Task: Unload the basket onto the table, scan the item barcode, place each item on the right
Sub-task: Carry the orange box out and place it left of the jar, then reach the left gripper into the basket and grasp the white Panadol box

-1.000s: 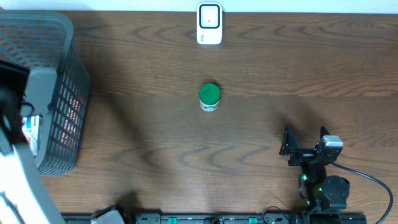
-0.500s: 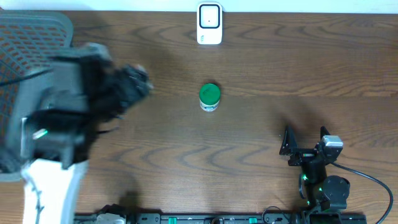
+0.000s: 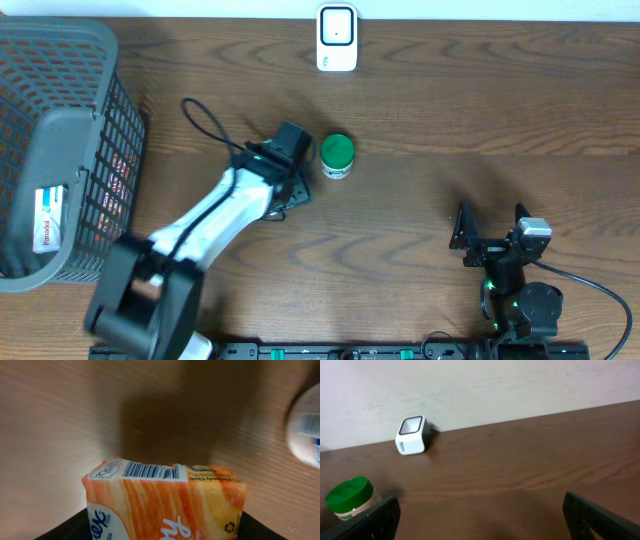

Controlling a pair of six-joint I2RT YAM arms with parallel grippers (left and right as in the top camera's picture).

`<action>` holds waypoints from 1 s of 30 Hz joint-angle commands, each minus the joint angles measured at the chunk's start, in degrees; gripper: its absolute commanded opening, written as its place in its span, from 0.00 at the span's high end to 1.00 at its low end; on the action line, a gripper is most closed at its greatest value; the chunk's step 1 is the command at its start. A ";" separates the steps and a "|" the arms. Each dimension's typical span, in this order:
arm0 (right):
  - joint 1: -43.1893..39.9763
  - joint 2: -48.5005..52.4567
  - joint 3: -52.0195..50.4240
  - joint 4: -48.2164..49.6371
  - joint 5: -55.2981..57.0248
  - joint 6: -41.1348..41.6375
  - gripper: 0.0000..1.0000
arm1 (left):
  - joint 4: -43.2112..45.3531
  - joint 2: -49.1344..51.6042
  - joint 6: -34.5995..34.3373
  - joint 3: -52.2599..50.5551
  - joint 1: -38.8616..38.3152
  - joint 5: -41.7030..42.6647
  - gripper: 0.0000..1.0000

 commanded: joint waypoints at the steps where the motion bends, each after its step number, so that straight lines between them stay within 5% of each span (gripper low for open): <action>1: 0.33 -0.44 -0.07 -0.17 0.55 -0.83 0.01 | 2.80 3.13 -1.22 0.26 -0.39 -0.48 0.31; 6: 0.33 -0.44 -0.07 -0.17 0.55 -0.83 0.01 | 6.62 4.66 -1.20 0.26 -0.39 0.98 0.30; 8: 0.33 -0.44 -0.07 -0.17 0.55 -0.83 0.01 | 6.75 4.33 -1.20 0.28 -0.35 0.74 0.11; 10: 0.33 -0.44 -0.07 -0.17 0.55 -0.83 0.01 | 5.18 3.48 -1.14 0.35 -0.33 -0.68 0.03; 18: 0.33 -0.44 -0.07 -0.17 0.55 -0.83 0.01 | -12.48 -16.37 5.33 7.98 -0.37 -6.05 0.02; 22: 0.33 -0.44 -0.07 -0.17 0.55 -0.83 0.01 | -12.81 -30.27 12.92 17.33 1.49 -6.82 0.01; 26: 0.33 -0.44 -0.07 -0.17 0.55 -0.83 0.01 | -14.29 -37.42 16.72 26.93 10.73 -9.09 0.01; 30: 0.33 -0.44 -0.07 -0.17 0.55 -0.83 0.01 | -18.91 -38.07 17.64 31.43 27.87 -13.20 0.02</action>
